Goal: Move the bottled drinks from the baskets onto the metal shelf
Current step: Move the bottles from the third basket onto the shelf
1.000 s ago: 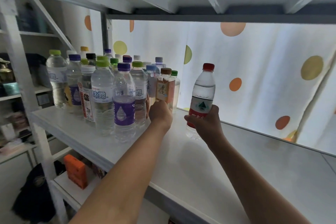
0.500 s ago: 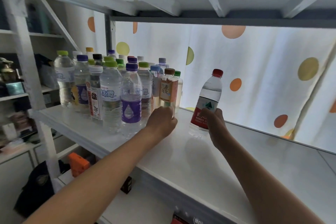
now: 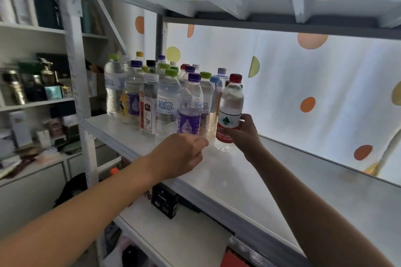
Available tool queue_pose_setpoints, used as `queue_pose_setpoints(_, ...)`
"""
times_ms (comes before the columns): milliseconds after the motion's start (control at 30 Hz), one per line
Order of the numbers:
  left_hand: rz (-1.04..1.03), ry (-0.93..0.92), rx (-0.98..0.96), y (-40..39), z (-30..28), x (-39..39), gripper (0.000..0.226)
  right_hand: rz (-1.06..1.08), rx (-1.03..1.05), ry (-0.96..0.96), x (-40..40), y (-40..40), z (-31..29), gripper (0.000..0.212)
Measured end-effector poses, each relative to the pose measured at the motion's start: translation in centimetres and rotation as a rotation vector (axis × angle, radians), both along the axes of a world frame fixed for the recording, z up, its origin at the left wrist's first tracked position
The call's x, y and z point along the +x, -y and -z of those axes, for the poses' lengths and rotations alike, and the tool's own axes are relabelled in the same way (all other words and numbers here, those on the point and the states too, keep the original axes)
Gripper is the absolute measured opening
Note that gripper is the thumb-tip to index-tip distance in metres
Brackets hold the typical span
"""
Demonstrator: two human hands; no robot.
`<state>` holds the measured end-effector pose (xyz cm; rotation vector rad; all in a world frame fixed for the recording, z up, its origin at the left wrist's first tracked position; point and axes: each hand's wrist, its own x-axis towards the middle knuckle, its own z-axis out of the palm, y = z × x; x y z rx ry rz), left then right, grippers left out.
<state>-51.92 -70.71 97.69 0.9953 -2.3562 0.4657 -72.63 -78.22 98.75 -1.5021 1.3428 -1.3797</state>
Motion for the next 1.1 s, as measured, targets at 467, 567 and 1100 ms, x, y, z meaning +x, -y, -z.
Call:
queue_pose_setpoints(467, -0.052, -0.148, 0.065, -0.7, 1.7, 3.9, 0.030, 0.226, -0.062, -0.269, 3.6, 1.8, 0.9, 0.058)
queue_pose_setpoints(567, -0.068, -0.174, 0.068, -0.9, 1.7, 4.0, 0.030, 0.282, -0.054, -0.257, 4.1, 2.1, 0.7, 0.061)
queue_pose_setpoints(1100, -0.185, -0.285, 0.187, -4.5, 4.1, 9.3, 0.031, 0.380, -0.014, -0.233, 6.4, -0.4, 1.2, 0.058)
